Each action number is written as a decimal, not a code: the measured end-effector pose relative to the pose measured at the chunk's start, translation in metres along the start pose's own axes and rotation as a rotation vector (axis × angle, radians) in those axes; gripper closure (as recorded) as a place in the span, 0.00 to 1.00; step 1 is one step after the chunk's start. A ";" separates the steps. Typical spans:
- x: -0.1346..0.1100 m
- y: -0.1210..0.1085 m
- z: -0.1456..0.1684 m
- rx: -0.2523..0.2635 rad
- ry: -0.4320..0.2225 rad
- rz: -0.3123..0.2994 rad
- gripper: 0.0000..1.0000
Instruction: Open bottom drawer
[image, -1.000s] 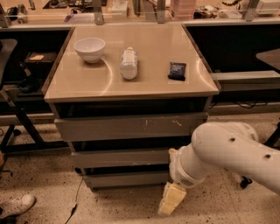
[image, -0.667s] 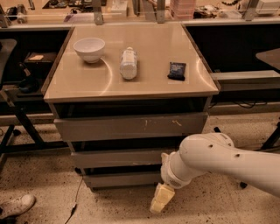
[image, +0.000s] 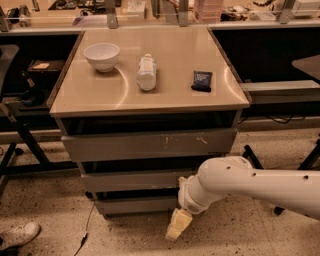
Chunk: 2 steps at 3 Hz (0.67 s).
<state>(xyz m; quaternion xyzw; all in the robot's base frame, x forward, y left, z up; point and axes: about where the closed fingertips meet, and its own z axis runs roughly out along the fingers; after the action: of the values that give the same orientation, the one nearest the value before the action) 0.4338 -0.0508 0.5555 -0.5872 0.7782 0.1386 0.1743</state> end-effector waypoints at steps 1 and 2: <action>0.006 -0.004 0.034 -0.016 -0.038 0.039 0.00; 0.012 -0.024 0.090 -0.003 -0.096 0.070 0.00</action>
Offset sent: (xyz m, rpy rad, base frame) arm 0.0637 0.0340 -0.1507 0.1653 -0.0249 -0.1040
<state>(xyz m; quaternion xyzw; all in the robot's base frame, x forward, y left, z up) 0.4638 -0.0299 0.4687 -0.5526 0.7888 0.1737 0.2055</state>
